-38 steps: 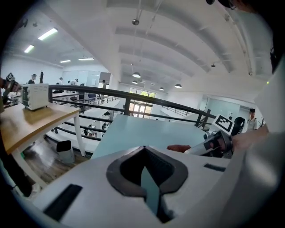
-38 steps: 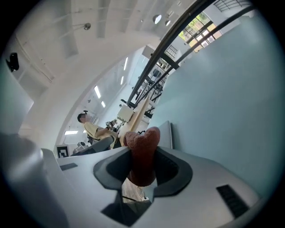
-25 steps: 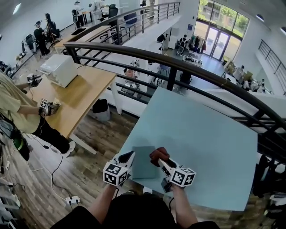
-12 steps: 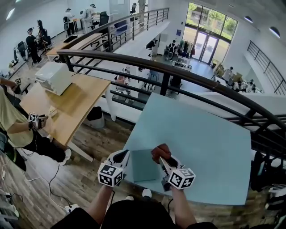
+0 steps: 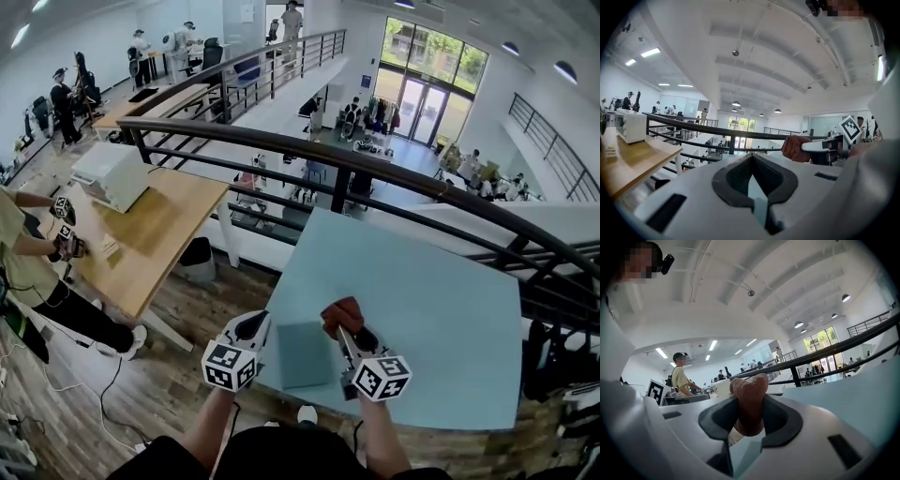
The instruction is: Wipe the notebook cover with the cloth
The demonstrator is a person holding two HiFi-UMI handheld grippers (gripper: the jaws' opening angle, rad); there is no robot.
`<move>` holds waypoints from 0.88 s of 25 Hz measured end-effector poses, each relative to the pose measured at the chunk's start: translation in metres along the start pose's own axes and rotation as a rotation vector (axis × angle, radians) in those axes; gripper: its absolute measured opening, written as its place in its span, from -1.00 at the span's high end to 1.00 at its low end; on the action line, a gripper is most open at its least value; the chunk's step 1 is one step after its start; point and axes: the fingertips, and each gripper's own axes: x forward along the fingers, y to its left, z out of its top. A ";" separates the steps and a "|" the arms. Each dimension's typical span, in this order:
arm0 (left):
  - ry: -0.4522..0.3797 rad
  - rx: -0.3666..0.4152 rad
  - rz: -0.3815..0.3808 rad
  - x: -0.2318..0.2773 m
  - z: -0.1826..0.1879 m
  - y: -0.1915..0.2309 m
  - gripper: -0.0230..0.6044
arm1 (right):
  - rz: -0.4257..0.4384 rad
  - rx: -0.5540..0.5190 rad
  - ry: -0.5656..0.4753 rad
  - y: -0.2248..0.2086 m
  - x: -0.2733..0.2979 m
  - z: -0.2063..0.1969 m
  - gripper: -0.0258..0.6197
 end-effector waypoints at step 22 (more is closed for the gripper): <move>-0.115 0.047 -0.004 0.004 0.047 0.014 0.91 | -0.047 -0.152 -0.124 0.010 0.003 0.051 0.52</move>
